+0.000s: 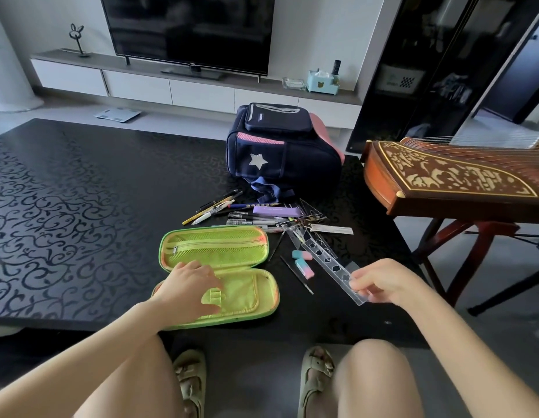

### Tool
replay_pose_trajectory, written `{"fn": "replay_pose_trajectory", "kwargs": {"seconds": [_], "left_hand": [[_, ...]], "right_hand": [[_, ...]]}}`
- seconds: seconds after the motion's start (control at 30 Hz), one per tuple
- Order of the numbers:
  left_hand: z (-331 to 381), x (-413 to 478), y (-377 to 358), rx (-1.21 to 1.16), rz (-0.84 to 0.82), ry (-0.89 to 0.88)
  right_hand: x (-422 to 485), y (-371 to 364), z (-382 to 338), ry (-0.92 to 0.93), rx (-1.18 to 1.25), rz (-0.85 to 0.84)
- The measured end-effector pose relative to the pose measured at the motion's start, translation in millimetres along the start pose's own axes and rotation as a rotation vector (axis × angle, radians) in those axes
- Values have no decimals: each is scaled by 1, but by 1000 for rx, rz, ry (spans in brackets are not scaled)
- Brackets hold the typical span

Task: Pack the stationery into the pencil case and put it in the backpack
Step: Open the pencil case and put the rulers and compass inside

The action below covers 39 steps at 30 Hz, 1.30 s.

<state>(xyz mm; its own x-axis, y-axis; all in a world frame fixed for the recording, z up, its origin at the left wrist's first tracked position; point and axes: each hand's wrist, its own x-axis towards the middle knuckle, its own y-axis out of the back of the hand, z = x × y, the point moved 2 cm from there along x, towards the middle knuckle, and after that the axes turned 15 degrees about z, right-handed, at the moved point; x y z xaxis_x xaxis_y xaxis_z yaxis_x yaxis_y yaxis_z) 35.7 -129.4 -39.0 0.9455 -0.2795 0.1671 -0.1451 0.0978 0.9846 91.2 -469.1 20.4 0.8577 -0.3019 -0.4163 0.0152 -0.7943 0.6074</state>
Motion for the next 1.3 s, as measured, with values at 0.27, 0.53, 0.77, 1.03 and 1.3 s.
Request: {"fn": "replay_pose_trajectory", "kwargs": {"seconds": [0.27, 0.53, 0.77, 1.03, 1.3], "left_hand": [[-5, -5, -10, 173, -124, -130], [-31, -5, 17, -281, 207, 280], [-52, 5, 13, -500, 286, 530], [-53, 6, 13, -515, 281, 527], [-53, 6, 11, -497, 288, 522]], "right_hand": [[-35, -12, -22, 267, -82, -92], [-50, -70, -36, 754, -267, -180], [-53, -158, -27, 1376, -384, 385], [-47, -184, -26, 1226, -501, -6], [-36, -175, -27, 1088, -530, -91]]}}
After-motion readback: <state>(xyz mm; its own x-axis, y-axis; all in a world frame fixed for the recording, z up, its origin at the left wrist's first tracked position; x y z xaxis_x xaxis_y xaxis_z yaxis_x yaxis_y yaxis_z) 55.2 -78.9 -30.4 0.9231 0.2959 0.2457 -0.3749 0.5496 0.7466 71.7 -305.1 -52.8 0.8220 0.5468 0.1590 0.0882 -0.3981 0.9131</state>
